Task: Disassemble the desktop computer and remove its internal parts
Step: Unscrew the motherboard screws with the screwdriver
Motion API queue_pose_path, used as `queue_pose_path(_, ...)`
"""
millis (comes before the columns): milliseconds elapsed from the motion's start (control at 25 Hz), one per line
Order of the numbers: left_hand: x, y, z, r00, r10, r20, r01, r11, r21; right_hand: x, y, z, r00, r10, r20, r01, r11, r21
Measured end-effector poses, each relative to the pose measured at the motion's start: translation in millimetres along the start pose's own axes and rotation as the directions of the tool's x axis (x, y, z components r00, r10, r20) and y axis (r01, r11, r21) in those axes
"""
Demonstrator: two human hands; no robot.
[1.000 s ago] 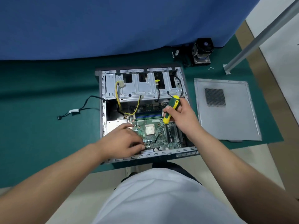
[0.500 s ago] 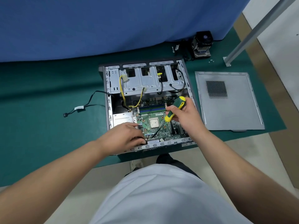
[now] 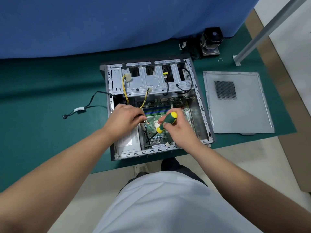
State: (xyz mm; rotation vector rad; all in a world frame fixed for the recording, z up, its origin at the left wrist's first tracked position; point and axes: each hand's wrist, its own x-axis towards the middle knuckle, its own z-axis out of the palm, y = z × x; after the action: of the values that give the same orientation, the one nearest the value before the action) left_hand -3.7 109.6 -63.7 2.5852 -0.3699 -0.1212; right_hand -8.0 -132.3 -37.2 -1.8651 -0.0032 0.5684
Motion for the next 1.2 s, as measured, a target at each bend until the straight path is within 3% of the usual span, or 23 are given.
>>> queue_pose_path(160,9.4,-2.3,7.1,0.999,-0.052,-0.001,0.052,0.996,0.077,-10.5,4.4,-5.4,0.983,-0.13,0.133,0.164,0.943,-0.29)
queue_pose_path(320,9.8,-1.2,10.8,0.995,-0.092,-0.044,0.097,0.986,0.135,-14.3,10.8,-7.4,0.971,-0.125,0.204,0.211,0.848,-0.487)
queue_pose_path(880,10.2,0.3,8.8,0.994,-0.109,-0.015,0.11,0.978,0.179,-8.5,16.5,-1.4,0.96,-0.109,0.258,0.235,0.815,-0.53)
queue_pose_path(1080,11.4,-1.6,9.4,0.993,-0.115,-0.007,0.114,0.977,0.181,-9.5,1.3,-2.8,0.901,-0.13,0.413,0.352,0.776,-0.524)
queue_pose_path(1200,10.3,-2.8,9.8,0.994,-0.112,-0.014,0.113,0.977,0.183,-1.6,-14.6,0.6,0.847,-0.085,0.525,0.427,0.696,-0.577)
